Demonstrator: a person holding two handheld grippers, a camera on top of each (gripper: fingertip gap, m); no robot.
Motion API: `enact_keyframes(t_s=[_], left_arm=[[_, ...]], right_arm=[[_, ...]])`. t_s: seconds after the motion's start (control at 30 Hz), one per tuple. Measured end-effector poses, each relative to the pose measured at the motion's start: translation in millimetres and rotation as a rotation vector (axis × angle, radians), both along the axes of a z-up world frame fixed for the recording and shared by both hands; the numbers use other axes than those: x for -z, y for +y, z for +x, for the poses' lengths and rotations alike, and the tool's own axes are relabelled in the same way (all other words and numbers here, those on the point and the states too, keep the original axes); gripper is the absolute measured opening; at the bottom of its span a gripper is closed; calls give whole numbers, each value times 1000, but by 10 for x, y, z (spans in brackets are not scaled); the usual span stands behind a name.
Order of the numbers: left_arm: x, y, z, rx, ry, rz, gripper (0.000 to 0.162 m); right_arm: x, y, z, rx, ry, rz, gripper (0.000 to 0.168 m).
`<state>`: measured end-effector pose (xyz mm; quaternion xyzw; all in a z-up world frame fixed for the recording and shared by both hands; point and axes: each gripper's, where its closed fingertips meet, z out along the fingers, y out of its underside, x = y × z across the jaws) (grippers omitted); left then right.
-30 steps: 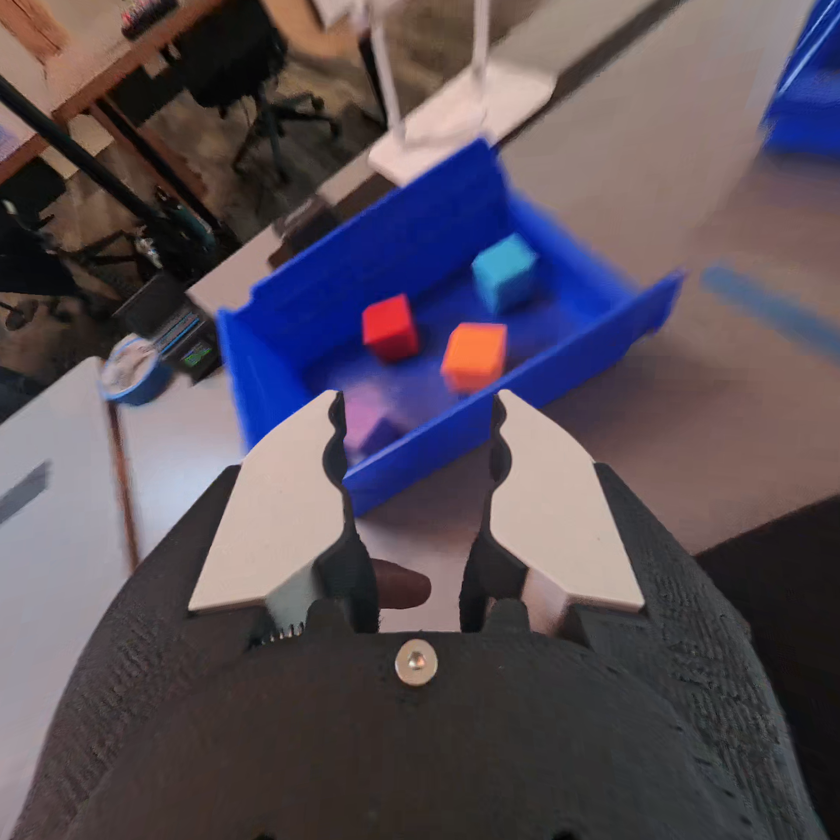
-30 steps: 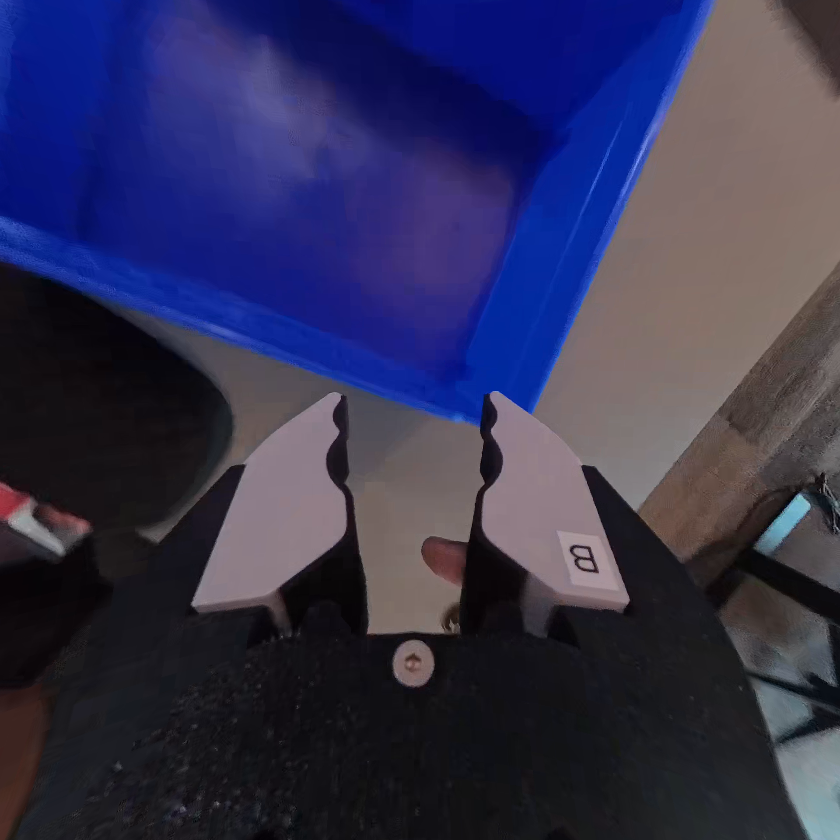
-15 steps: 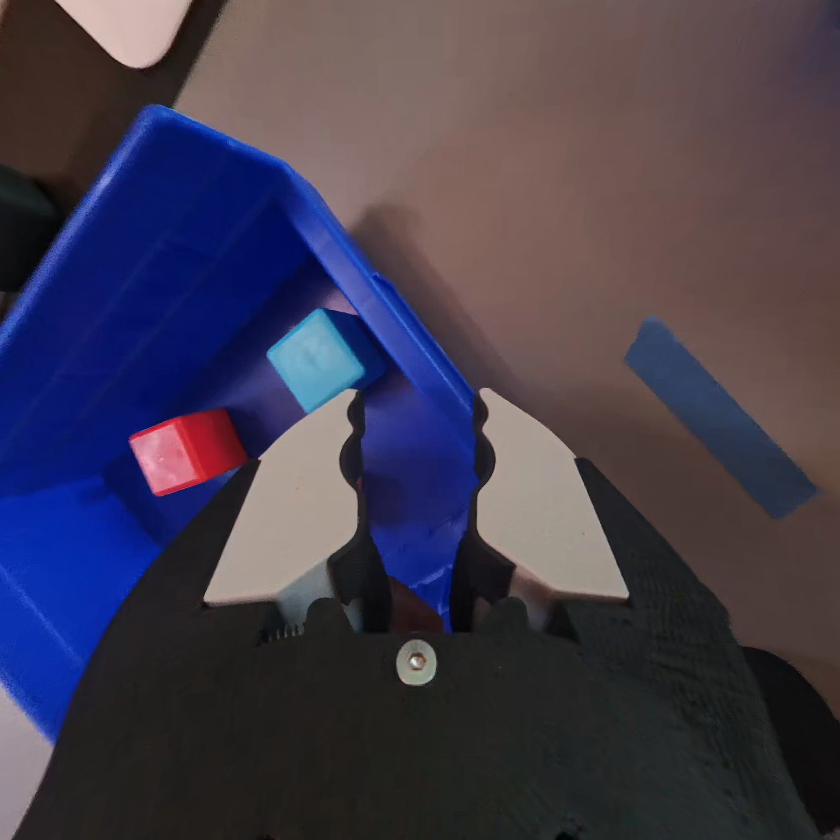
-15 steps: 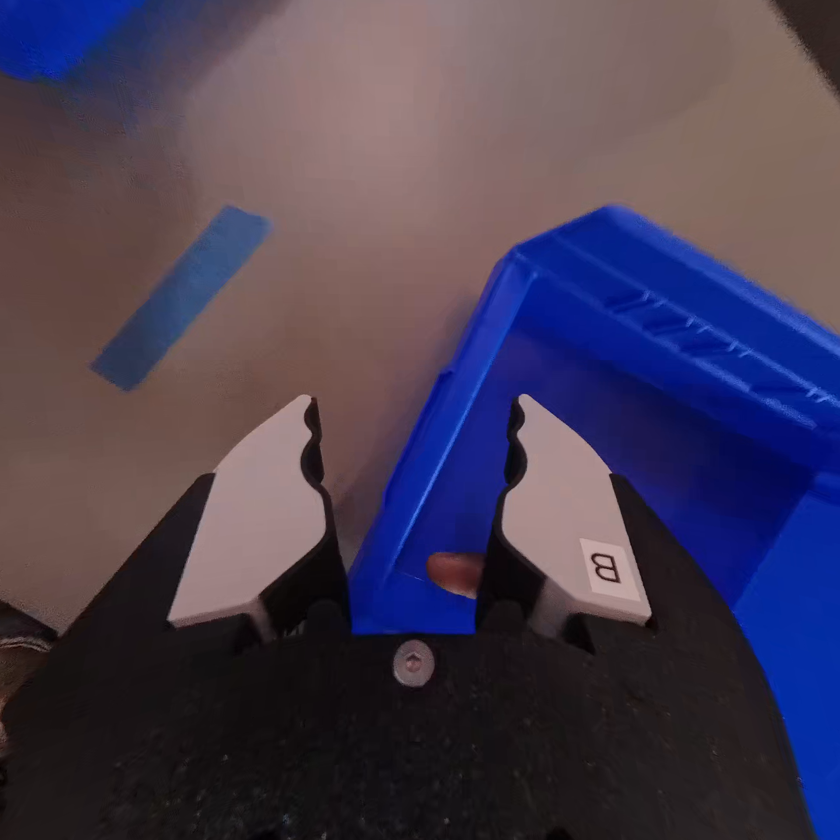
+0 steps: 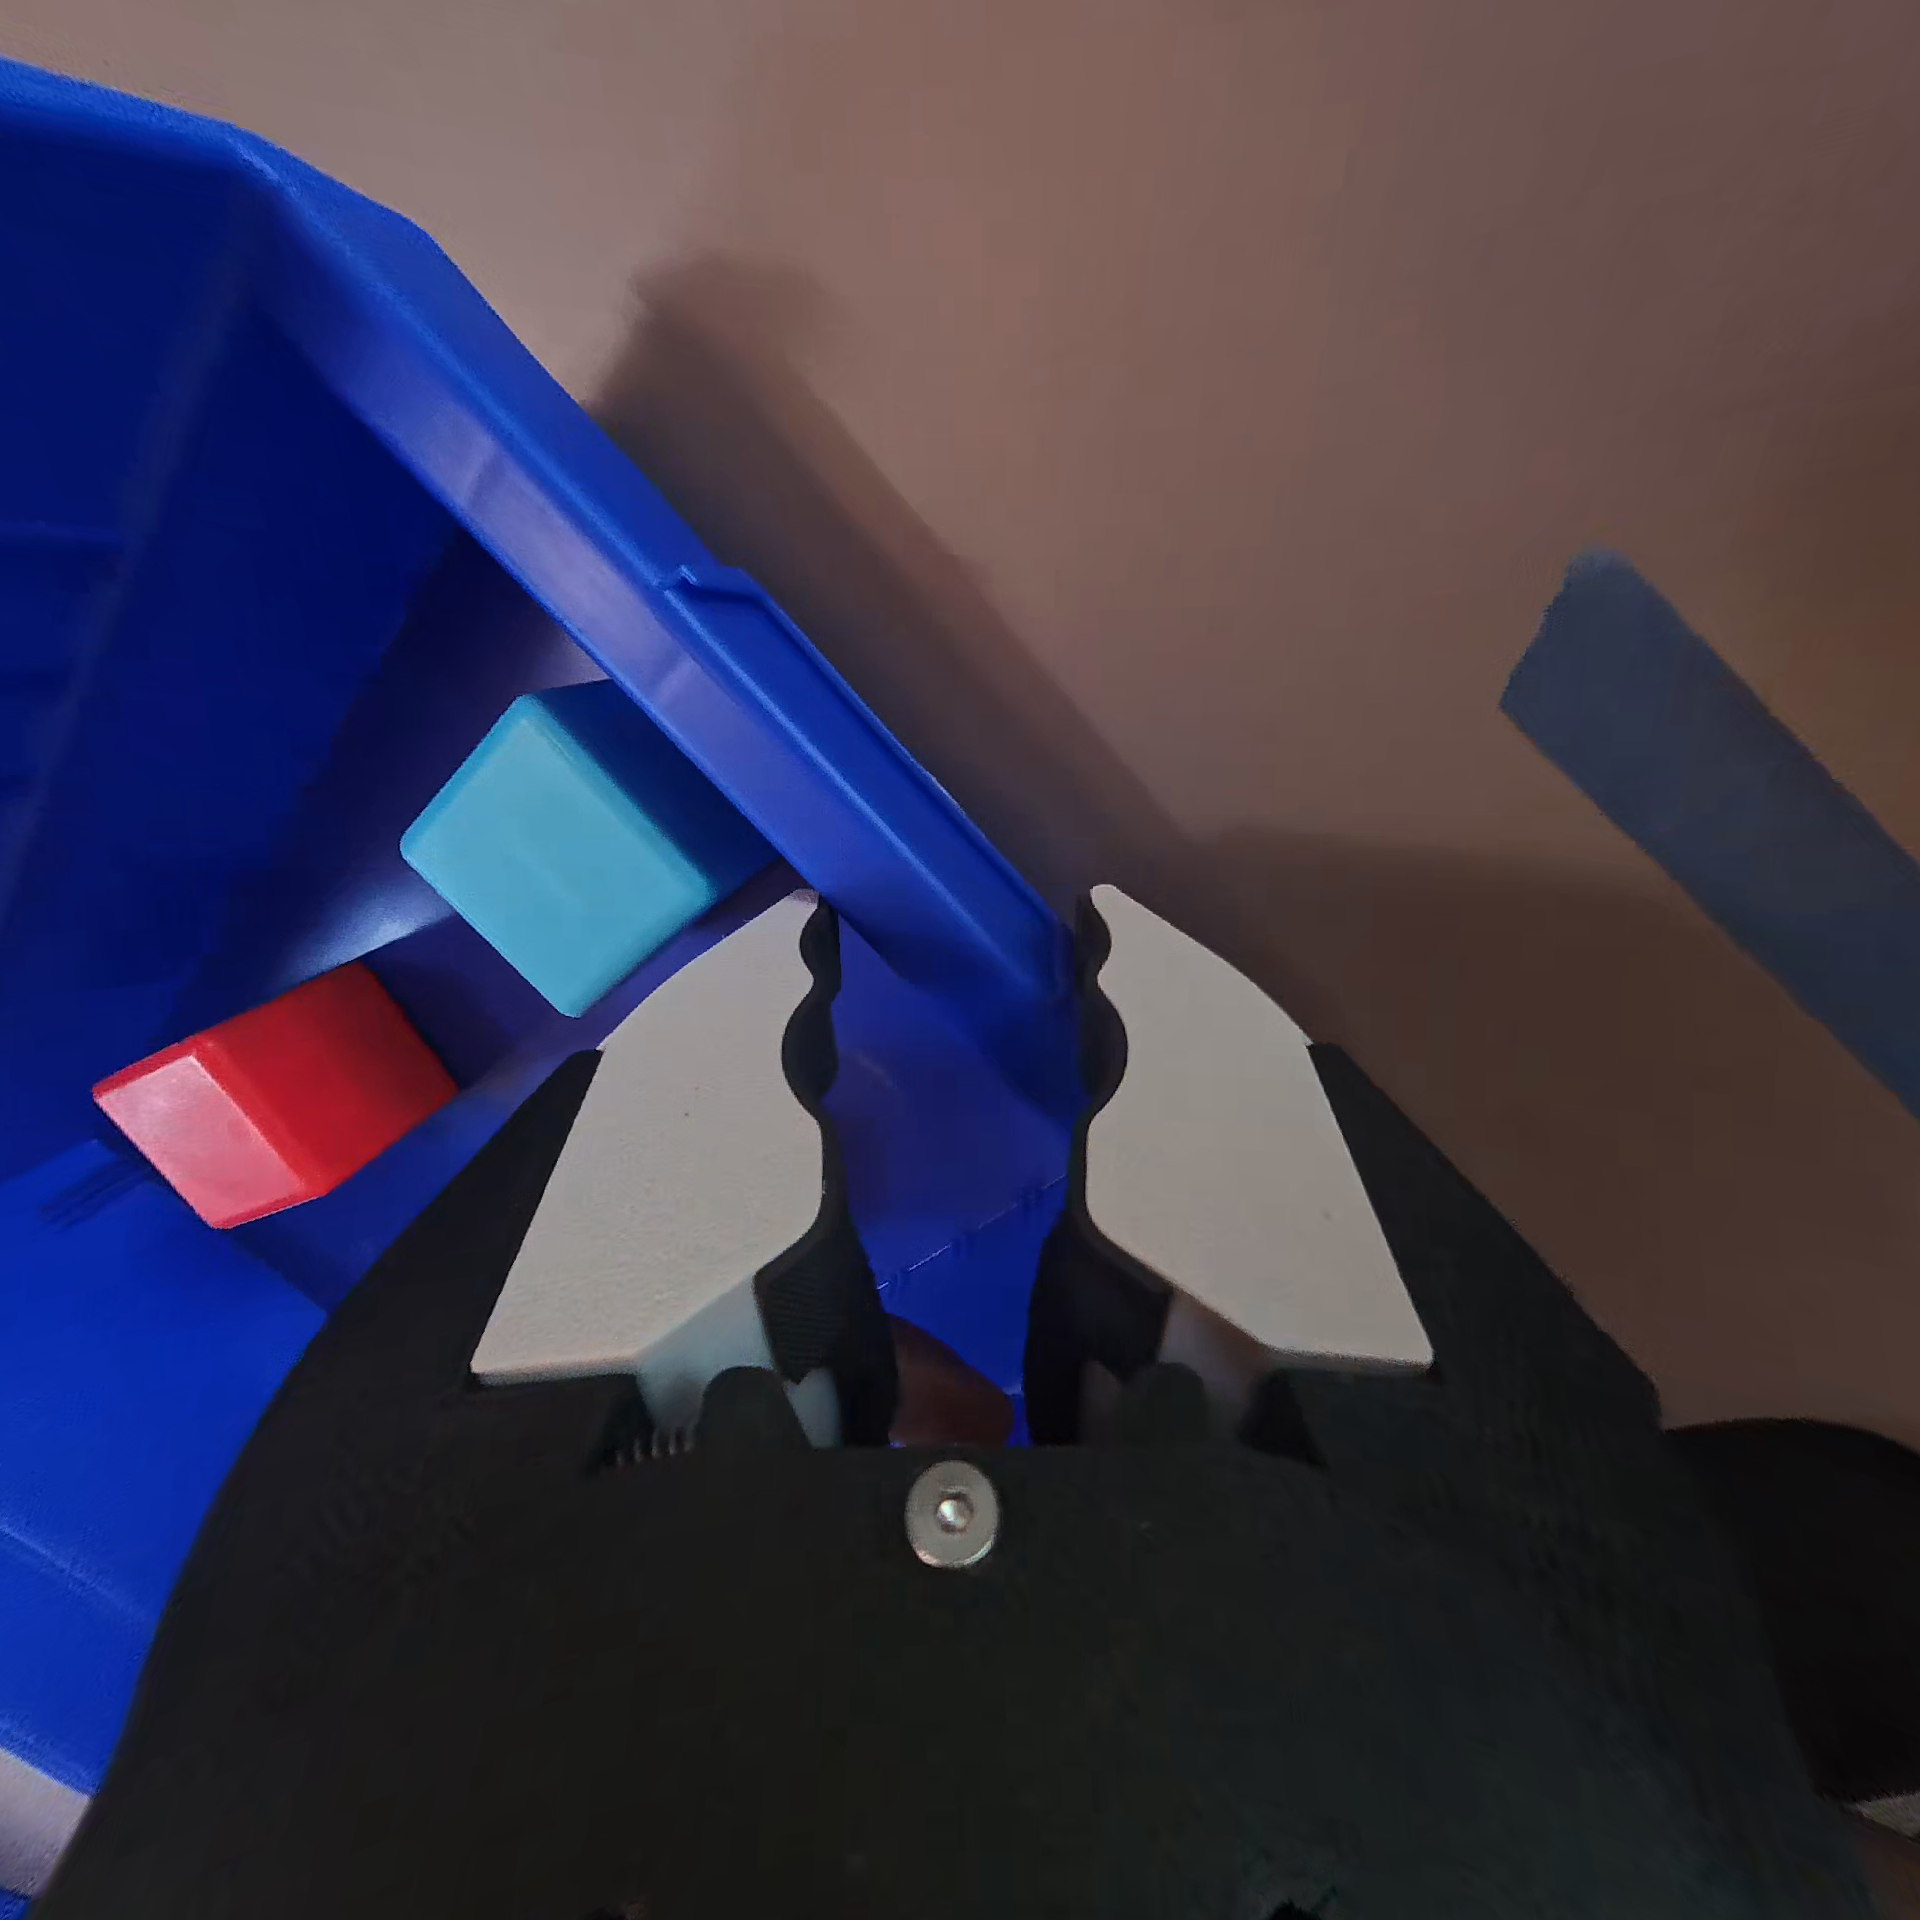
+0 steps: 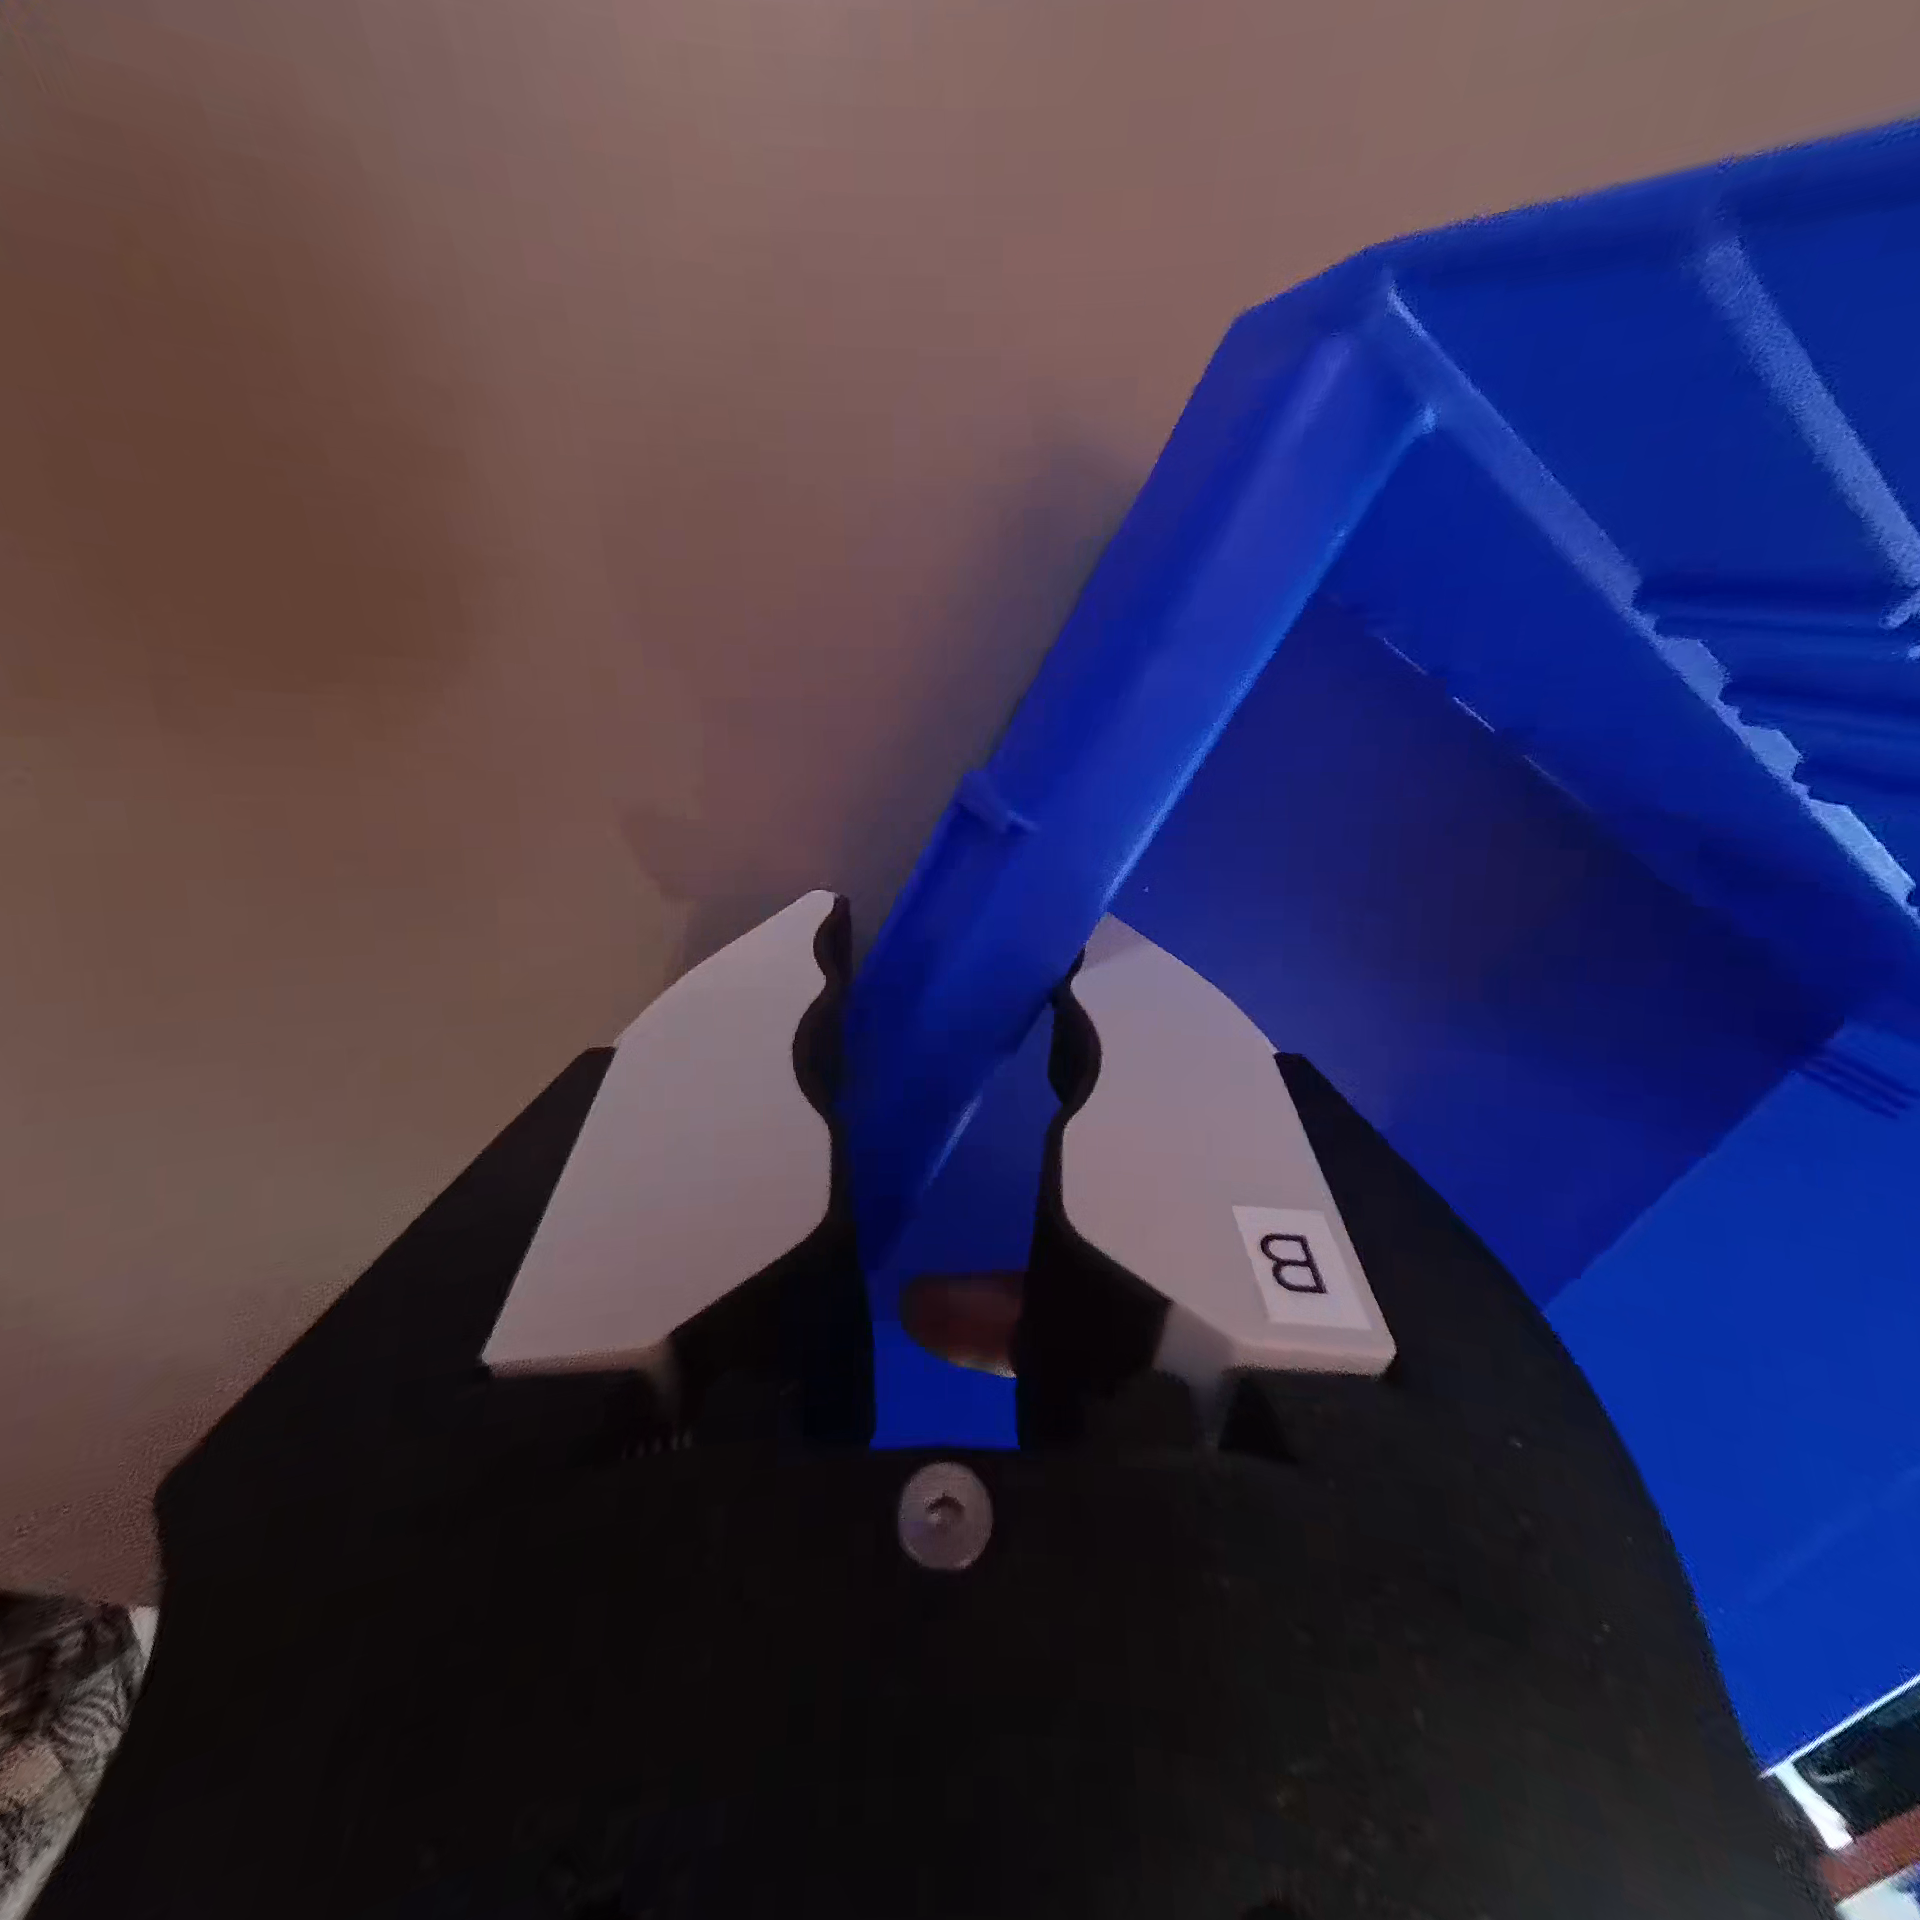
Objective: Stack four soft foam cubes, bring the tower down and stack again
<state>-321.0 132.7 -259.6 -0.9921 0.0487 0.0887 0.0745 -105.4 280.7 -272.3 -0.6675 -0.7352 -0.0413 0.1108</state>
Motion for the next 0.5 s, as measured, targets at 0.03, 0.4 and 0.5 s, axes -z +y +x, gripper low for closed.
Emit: enact_keyframes(t_s=[0.03,0.4,0.5], left_arm=[[-1,-31,16,22,3,-1,44],[-24,-1096,253,341,111,-152,42],[-34,-1477,221,380,173,-224,40]], right_arm=[[0,-11,14,-28,-4,-4,36],[-11,89,521,-361,-94,106,32],[-23,241,771,-402,-162,180,31]])
